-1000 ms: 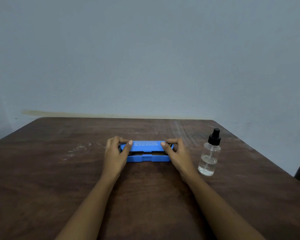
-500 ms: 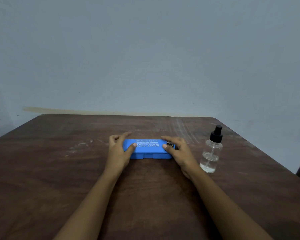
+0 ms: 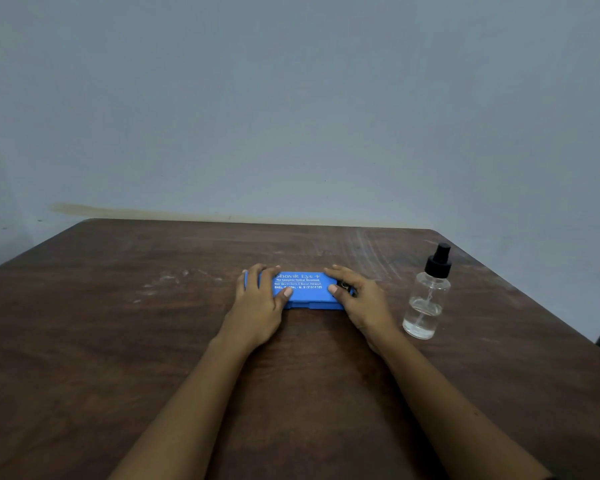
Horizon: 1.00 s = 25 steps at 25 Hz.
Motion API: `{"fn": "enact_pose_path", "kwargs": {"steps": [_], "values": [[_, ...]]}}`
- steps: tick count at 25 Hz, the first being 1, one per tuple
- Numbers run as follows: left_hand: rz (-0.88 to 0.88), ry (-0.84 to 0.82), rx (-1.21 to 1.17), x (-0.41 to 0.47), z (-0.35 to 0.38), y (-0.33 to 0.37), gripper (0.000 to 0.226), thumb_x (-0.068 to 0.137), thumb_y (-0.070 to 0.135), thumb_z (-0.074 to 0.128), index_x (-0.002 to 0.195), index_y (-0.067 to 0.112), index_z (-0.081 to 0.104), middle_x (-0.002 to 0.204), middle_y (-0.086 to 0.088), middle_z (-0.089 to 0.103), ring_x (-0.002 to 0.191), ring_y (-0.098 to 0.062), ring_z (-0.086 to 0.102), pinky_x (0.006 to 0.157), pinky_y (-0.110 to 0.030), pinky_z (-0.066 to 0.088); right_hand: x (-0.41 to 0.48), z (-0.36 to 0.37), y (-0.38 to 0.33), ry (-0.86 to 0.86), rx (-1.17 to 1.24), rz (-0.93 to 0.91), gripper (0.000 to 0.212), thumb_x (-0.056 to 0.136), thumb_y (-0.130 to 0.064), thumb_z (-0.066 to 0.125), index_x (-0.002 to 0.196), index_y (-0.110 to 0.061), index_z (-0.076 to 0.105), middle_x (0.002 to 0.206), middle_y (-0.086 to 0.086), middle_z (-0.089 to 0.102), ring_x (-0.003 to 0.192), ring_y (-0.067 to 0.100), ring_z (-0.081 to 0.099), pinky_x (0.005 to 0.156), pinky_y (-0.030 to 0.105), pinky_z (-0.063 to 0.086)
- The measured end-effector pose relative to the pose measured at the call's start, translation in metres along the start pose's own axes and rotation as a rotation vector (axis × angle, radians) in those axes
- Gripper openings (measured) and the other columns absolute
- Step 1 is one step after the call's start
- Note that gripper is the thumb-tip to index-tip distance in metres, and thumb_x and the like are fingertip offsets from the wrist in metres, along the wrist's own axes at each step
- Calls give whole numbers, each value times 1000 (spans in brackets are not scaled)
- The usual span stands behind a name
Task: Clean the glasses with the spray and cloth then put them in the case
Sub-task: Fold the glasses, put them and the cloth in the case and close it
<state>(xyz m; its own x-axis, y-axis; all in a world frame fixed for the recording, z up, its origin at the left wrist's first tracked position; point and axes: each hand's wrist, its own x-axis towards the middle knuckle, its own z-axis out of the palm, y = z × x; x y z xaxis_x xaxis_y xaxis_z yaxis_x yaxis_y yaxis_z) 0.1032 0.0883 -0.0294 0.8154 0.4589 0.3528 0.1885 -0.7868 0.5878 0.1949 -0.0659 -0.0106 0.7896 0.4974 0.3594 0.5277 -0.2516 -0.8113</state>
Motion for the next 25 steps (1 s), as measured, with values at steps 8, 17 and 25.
{"fn": "enact_pose_path", "kwargs": {"steps": [8,17,25], "values": [[-24,-17,10,0,-2,3,48,92,37,39,136,21,30,146,-4,23,140,-27,9,114,-42,18,-2,-1,-8,14,-4,15,30,86,-5,57,115,-12,62,132,4,54,126,15,43,97,13,24],[-58,1,-6,-6,-5,10,49,91,39,42,136,24,30,151,-3,12,139,-29,18,108,-45,27,-6,-1,-8,9,-67,-7,33,88,-7,55,120,-16,59,137,3,49,125,10,41,97,14,25],[-194,215,-119,-19,-18,18,63,86,31,55,133,-4,31,137,-22,40,127,-33,37,100,-37,32,-16,-1,-16,181,-82,187,37,95,-16,41,131,-7,43,131,16,53,121,26,48,92,27,37]]}}
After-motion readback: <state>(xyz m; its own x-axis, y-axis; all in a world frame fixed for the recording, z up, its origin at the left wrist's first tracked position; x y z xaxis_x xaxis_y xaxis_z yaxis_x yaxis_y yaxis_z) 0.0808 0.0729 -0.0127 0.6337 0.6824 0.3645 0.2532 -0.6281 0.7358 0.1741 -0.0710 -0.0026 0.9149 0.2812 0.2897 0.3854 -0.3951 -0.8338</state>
